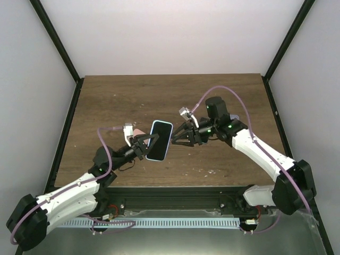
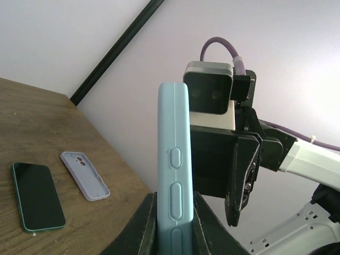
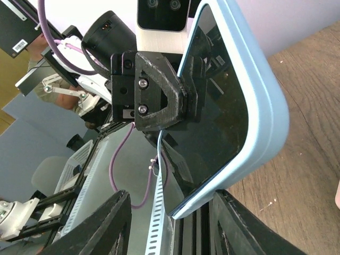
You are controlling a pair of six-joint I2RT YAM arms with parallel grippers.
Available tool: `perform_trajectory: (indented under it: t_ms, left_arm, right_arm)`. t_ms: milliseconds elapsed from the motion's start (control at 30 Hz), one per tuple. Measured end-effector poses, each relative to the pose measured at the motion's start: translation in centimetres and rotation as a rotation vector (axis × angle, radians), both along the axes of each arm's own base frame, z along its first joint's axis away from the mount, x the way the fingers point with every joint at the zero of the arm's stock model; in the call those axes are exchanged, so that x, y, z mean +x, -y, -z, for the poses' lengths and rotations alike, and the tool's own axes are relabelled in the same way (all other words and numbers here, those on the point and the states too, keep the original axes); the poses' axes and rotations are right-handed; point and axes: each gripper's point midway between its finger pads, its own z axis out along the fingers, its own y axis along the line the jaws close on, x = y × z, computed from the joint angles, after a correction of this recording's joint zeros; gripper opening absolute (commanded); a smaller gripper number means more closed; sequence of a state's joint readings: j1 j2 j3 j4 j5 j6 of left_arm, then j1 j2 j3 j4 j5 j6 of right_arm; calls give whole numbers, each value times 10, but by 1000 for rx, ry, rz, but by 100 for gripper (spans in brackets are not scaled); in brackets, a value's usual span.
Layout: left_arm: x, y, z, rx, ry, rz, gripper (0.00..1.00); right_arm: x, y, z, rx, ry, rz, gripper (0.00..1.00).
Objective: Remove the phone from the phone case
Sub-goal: Remove the phone case from the phone.
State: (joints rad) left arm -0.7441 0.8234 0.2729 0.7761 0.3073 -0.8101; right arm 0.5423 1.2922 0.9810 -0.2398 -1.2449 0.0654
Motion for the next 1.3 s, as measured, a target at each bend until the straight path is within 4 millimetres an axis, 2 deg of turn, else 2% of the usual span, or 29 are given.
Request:
perform_trajectory:
  t_ms: [100, 200, 267, 333, 467, 533, 567, 633, 667, 733, 833, 933, 1067, 1133, 1200, 1267, 1300]
  left_arm:
    - [2, 0, 0, -4, 0, -7, 0]
    - [3, 0, -1, -9, 3, -13, 0]
    - [2, 1, -3, -15, 8, -3, 0]
    - [-1, 4, -3, -15, 9, 15, 0]
    - [-3, 6, -1, -15, 4, 33, 0]
    - [-4, 7, -3, -12, 19, 38, 0]
    - [-6, 7, -4, -11, 36, 44, 6]
    - [-8, 7, -5, -7, 50, 48, 35]
    - [-8, 7, -4, 4, 51, 47, 44]
    - [-5, 9, 3, 48, 29, 46, 53]
    - [0, 14, 11, 146, 14, 72, 53]
    - [-3, 21, 13, 251, 26, 137, 47]
    - [-17, 28, 16, 363, 68, 244, 27]
    - [-22, 30, 20, 388, 72, 278, 24]
    - [-26, 32, 29, 414, 63, 316, 31]
    - [-29, 34, 37, 441, 46, 352, 46]
    - [-30, 34, 39, 453, 48, 362, 50]
  right_arm:
    - [2, -1, 3, -9, -7, 8, 48]
    - [4, -3, 5, -21, -4, 25, 48]
    - [5, -6, 6, -29, 5, 33, 44]
    - [4, -8, 7, -30, 10, 30, 38]
    - [7, -11, 9, -29, 12, 28, 8]
    - [7, -11, 9, -29, -10, 23, 1]
    - [4, -10, 8, -27, -31, 11, 1]
    - [2, -10, 6, -22, -39, 0, 1]
    - [1, -9, 6, -19, -31, -5, 1]
    - [1, -9, 11, -28, 8, -4, 1]
    - [-1, -6, 19, -69, 53, -6, 1]
    - [0, -3, 16, -112, 135, -16, 1]
    - [6, -2, 4, -156, 250, -47, 1]
    - [4, 0, 3, -175, 256, -73, 1]
    - [1, 1, 9, -204, 232, -100, 1]
    - [0, 1, 18, -234, 198, -124, 1]
    - [0, 2, 23, -249, 182, -131, 1]
